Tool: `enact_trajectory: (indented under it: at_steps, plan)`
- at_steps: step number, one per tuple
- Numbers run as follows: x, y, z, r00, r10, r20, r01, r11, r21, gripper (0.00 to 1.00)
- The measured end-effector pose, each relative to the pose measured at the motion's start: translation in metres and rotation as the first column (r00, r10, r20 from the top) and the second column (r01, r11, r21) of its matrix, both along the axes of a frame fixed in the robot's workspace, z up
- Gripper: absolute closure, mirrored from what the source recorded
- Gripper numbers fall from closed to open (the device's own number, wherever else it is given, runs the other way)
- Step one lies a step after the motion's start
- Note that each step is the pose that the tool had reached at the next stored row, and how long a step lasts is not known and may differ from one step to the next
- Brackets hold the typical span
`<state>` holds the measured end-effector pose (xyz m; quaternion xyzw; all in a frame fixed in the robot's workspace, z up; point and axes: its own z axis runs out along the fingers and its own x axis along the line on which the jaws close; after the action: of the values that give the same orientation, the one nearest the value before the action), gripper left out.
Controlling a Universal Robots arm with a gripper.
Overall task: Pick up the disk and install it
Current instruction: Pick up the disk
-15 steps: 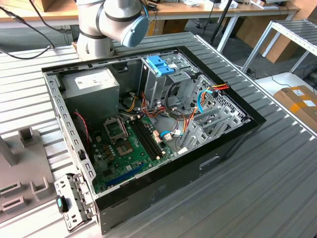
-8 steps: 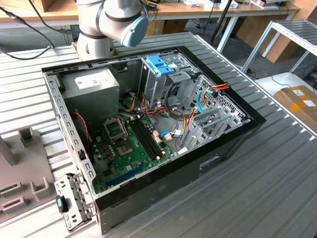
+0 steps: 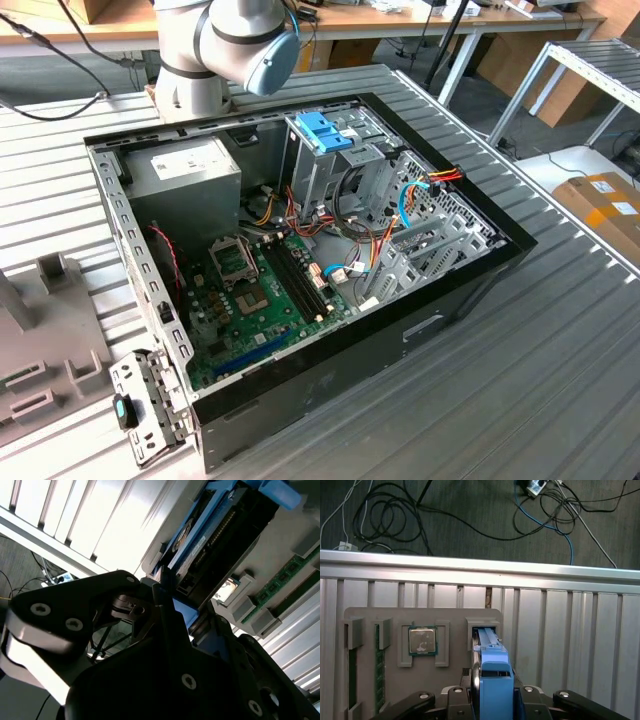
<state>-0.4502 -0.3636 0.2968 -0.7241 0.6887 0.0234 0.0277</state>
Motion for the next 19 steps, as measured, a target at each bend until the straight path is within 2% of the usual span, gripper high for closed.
enact_trajectory:
  at_steps: [10, 12, 14, 19]
  plan:
    - [0.0000, -0.0001, 0.0006, 1.0000, 0.000, 0.0002, 0.000, 1.0000, -0.0005, 0.63]
    - [0.0000, 0.0000, 0.0030, 1.0000, 0.000, 0.0001, 0.000, 1.0000, -0.0007, 0.63]
    - [0.0000, 0.0001, 0.0085, 1.0000, 0.000, 0.0001, 0.000, 1.0000, -0.0007, 0.63]
    - [0.0000, 0.0001, 0.0119, 1.0000, 0.000, 0.0003, 0.000, 1.0000, -0.0007, 0.63]
